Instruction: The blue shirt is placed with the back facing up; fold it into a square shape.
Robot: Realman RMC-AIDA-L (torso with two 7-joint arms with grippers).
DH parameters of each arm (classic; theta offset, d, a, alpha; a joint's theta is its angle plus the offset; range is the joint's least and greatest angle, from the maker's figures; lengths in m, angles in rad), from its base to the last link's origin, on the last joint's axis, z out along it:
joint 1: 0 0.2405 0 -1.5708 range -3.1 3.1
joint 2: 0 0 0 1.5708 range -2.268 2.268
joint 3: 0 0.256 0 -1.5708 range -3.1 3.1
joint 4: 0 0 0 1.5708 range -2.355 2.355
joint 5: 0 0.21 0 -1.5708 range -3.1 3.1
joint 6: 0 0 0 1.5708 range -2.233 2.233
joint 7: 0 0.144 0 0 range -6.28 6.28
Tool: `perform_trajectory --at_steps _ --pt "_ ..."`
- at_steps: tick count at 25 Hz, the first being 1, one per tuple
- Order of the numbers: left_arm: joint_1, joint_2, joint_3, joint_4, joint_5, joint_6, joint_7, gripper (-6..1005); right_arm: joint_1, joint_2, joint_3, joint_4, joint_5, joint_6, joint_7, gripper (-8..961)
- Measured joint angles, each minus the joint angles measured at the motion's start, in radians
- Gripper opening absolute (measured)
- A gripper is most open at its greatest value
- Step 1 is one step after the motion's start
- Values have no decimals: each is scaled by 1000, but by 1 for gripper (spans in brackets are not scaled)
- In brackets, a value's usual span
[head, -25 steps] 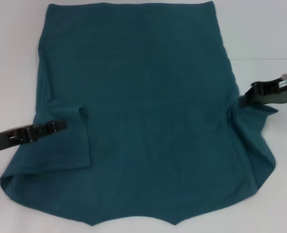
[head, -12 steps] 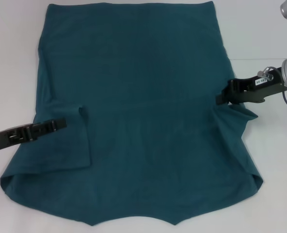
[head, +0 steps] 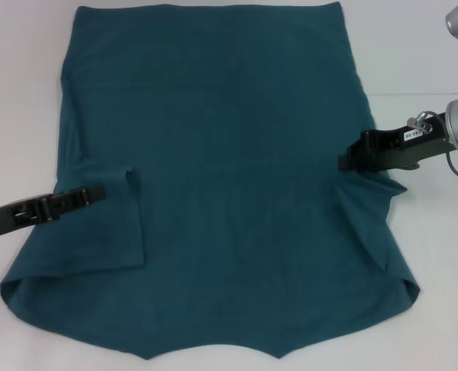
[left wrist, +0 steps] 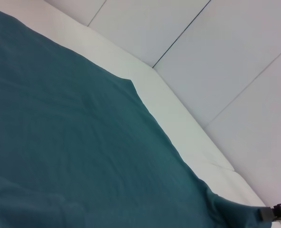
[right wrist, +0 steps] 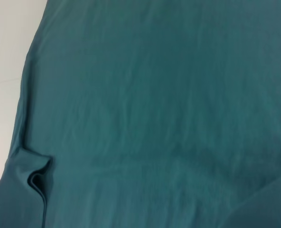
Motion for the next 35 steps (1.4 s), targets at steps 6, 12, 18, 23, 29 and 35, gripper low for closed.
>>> perform_trajectory --at_steps 6,12,18,23,29,35 --pt "0 0 0 0 0 -5 0 509 2 1 -1 11 71 -3 -37 260" --pt "1 0 0 0 0 -5 1 509 -10 -16 -5 23 172 -32 -89 510" --pt "3 1 0 0 -13 -5 0 510 -24 -50 -7 -5 47 -86 -91 619" --pt "1 2 0 0 -14 -9 0 510 -73 -61 -6 -71 -13 -90 -190 623" --pt "-2 1 0 0 -15 -11 -1 510 -126 -48 -8 -118 -17 -31 -275 616" --pt "-3 0 0 0 -15 -12 -2 510 -139 -10 -9 -118 -22 21 -401 597"
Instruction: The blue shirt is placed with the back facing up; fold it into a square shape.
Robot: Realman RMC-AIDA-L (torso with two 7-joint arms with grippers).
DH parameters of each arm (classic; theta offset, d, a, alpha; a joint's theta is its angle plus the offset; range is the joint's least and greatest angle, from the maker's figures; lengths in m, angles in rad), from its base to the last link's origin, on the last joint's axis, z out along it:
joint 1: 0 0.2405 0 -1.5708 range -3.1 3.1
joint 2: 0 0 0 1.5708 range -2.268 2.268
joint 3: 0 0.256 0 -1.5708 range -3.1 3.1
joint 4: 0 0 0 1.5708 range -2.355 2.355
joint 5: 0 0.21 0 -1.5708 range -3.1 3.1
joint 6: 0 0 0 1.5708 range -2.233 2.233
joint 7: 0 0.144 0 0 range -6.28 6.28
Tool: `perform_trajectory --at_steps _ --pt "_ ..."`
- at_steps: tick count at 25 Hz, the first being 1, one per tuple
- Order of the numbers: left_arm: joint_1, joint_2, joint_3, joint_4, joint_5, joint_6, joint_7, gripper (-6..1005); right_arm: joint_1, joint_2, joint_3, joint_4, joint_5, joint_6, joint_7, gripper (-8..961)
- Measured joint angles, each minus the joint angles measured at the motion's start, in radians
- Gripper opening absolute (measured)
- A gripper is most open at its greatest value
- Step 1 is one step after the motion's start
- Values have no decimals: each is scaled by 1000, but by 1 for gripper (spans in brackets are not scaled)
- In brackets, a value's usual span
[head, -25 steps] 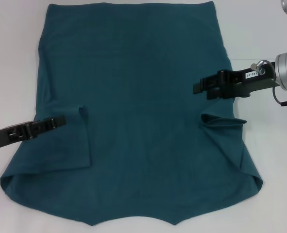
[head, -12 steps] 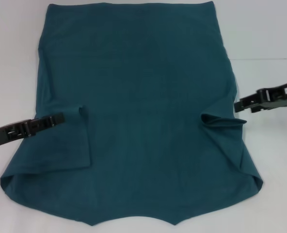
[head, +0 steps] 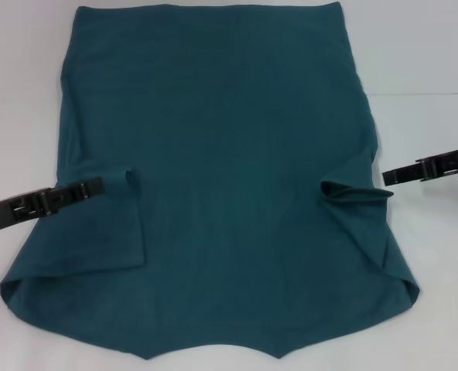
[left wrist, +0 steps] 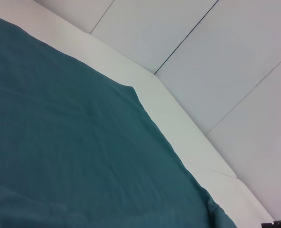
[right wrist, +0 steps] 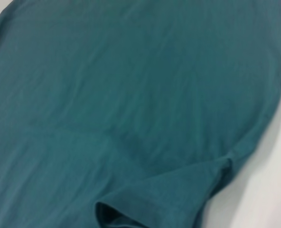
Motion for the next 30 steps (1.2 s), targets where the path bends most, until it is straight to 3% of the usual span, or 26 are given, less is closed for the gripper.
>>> perform_trajectory --at_steps 4,12,20,30 --pt "0 0 0 0 0 -7 -9 510 -1 23 0 -7 0 5 -76 584" --pt "-2 3 0 0 -6 -15 -10 510 -9 27 -14 -12 -1 -7 -224 558" --pt "-11 7 0 -13 -13 -20 -10 510 -11 33 -82 -8 -2 38 -229 532" --pt "-12 10 0 -22 -26 -22 -10 510 -2 75 -100 -3 -75 125 -206 499"
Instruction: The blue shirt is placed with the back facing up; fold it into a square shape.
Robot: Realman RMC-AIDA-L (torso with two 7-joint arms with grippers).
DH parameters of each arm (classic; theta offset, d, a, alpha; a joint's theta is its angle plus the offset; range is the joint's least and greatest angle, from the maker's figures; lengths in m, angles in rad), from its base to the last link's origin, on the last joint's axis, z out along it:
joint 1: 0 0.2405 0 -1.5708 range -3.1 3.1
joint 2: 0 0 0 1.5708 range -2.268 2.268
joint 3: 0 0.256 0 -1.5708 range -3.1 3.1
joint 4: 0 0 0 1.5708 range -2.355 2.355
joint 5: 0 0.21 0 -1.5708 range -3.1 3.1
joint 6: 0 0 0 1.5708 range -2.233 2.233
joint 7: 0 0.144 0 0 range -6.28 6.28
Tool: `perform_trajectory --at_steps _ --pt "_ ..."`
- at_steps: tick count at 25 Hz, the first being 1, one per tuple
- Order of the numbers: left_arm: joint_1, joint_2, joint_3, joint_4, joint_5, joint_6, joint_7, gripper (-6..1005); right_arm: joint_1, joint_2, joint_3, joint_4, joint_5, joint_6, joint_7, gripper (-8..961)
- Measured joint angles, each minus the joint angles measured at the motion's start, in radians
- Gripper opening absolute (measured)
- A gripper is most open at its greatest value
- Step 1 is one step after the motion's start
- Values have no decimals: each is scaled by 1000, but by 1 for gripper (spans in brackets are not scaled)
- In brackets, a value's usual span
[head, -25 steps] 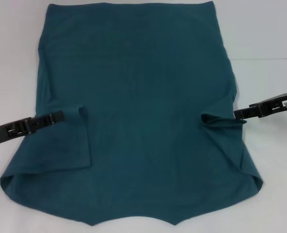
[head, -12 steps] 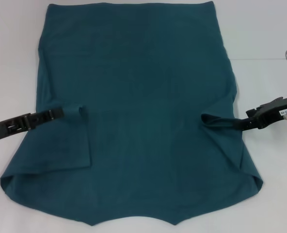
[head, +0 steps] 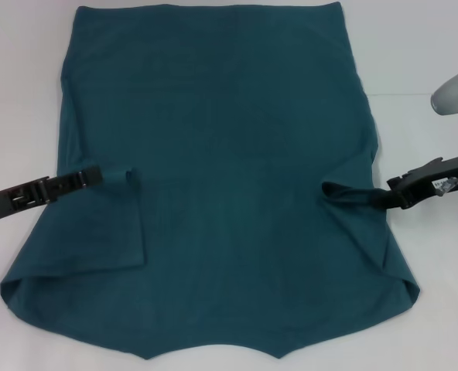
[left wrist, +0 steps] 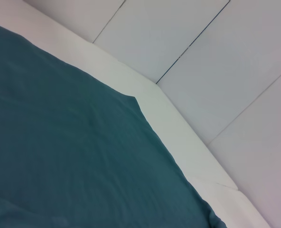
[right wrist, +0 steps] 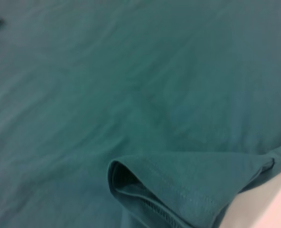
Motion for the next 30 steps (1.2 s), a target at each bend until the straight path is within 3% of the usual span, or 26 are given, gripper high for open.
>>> perform_trajectory --at_steps 4,9,20,25,30 --pt "0 1 0 -1 -1 0 0 510 -1 9 5 -16 2 6 2 486" --pt "0 1 0 -1 -1 -1 0 511 1 12 0 -17 -2 11 3 245" --pt "-2 2 0 -2 -5 -7 0 511 5 7 0 -21 -2 -9 21 20" --pt "0 2 0 -3 -7 -6 0 511 14 -5 4 -23 -1 -54 72 19" --pt "1 2 0 -3 -8 -7 0 511 31 -14 10 -64 6 -186 135 34"
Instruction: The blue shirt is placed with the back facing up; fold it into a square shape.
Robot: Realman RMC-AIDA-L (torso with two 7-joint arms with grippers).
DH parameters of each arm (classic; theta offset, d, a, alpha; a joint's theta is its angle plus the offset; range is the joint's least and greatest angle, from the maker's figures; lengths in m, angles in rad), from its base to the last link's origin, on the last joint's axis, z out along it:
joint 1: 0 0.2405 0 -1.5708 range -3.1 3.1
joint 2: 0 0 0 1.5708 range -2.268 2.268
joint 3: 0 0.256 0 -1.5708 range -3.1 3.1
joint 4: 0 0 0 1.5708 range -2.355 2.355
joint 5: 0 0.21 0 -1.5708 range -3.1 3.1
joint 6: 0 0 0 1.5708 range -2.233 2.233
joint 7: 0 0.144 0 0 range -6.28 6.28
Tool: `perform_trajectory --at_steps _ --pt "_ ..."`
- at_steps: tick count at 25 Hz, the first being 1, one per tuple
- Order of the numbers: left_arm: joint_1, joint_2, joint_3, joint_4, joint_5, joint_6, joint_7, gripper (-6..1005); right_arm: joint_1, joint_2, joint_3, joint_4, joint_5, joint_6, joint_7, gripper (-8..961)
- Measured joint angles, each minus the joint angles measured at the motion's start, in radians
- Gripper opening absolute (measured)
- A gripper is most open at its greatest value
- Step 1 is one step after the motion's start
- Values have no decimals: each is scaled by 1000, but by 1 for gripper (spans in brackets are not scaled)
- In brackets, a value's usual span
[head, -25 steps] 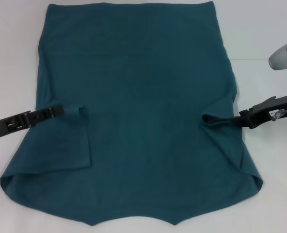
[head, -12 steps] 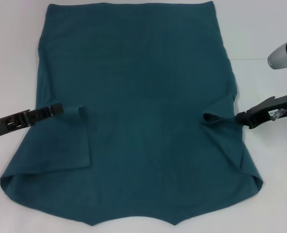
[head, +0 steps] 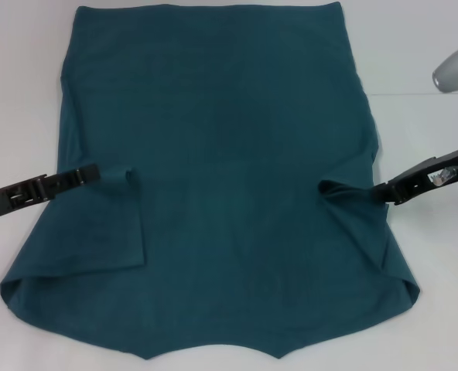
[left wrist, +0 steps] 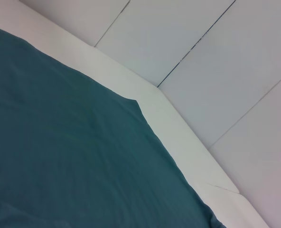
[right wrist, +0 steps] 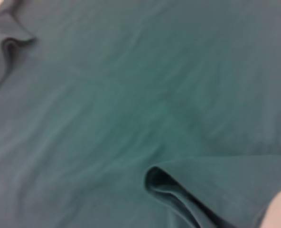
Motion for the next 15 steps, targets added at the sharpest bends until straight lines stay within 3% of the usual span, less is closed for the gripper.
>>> perform_trajectory --at_steps 7,15 --pt "0 0 0 0 -1 -1 1 511 40 7 0 -16 11 -95 86 54" --pt "2 0 0 0 -3 -4 1 511 79 24 0 54 73 -80 187 78"
